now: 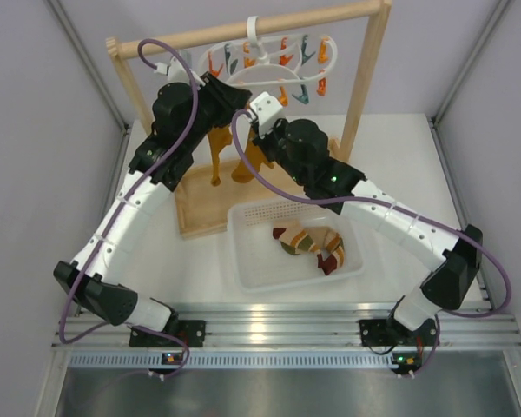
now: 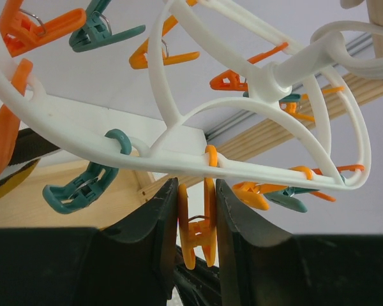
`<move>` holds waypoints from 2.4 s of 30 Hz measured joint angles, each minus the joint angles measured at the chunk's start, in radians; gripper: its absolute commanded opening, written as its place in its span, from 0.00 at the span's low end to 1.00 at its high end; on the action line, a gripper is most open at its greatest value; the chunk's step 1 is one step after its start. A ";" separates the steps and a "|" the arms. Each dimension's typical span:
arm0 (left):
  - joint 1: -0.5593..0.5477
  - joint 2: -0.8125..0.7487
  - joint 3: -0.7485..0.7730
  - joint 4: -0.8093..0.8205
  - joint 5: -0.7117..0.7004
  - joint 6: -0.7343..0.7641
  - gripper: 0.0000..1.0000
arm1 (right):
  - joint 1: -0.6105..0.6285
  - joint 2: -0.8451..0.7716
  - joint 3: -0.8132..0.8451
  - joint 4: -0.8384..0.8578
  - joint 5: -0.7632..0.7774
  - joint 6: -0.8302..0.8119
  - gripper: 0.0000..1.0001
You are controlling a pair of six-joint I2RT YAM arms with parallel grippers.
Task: Clip the socks to the hanger
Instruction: Clamp the sock onto the hanger.
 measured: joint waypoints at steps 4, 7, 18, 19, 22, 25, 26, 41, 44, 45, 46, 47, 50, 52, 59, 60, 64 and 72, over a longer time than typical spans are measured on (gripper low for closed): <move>-0.009 0.009 0.011 -0.010 -0.045 0.007 0.00 | 0.005 0.005 0.006 0.002 0.025 0.000 0.00; -0.019 0.014 0.019 -0.016 -0.071 0.013 0.00 | 0.006 0.005 0.010 0.010 0.034 0.001 0.00; -0.034 0.019 0.024 -0.020 -0.119 0.039 0.00 | 0.014 0.005 0.022 0.016 0.047 0.018 0.00; -0.035 0.019 0.024 -0.020 -0.122 0.040 0.00 | 0.015 0.005 0.026 0.020 0.048 0.018 0.00; -0.037 0.019 0.024 -0.021 -0.125 0.043 0.00 | 0.016 0.005 0.032 0.030 0.053 0.018 0.00; -0.037 0.022 0.026 -0.021 -0.127 0.045 0.00 | 0.017 0.007 0.042 0.029 0.055 0.018 0.00; -0.037 0.024 0.028 -0.021 -0.127 0.045 0.00 | 0.018 0.007 0.045 0.030 0.055 0.018 0.00; -0.037 0.038 0.040 -0.024 -0.125 0.044 0.00 | 0.028 0.023 0.064 0.036 0.064 0.015 0.00; -0.037 0.038 0.040 -0.023 -0.123 0.043 0.00 | 0.029 0.031 0.077 0.040 0.075 0.015 0.00; -0.037 0.038 0.040 -0.023 -0.122 0.043 0.00 | 0.029 0.032 0.078 0.042 0.075 0.015 0.00; -0.037 0.038 0.040 -0.023 -0.122 0.042 0.00 | 0.029 0.033 0.078 0.042 0.076 0.015 0.00; -0.037 0.039 0.040 -0.023 -0.121 0.040 0.00 | 0.029 0.034 0.079 0.042 0.076 0.015 0.00; -0.037 0.039 0.040 -0.020 -0.118 0.035 0.01 | 0.029 0.038 0.091 0.038 0.077 0.015 0.00; -0.036 0.039 0.040 -0.020 -0.115 0.035 0.09 | 0.030 0.038 0.091 0.037 0.078 0.015 0.00; -0.035 0.039 0.040 -0.019 -0.110 0.036 0.26 | 0.031 0.041 0.095 0.036 0.079 0.015 0.00; -0.035 0.039 0.040 -0.017 -0.110 0.036 0.27 | 0.031 0.042 0.097 0.037 0.079 0.015 0.00; -0.034 0.039 0.040 -0.016 -0.111 0.037 0.35 | 0.031 0.048 0.103 0.036 0.080 0.015 0.00; -0.029 0.039 0.032 -0.043 -0.103 0.037 0.43 | 0.030 0.076 0.141 0.044 0.083 0.016 0.00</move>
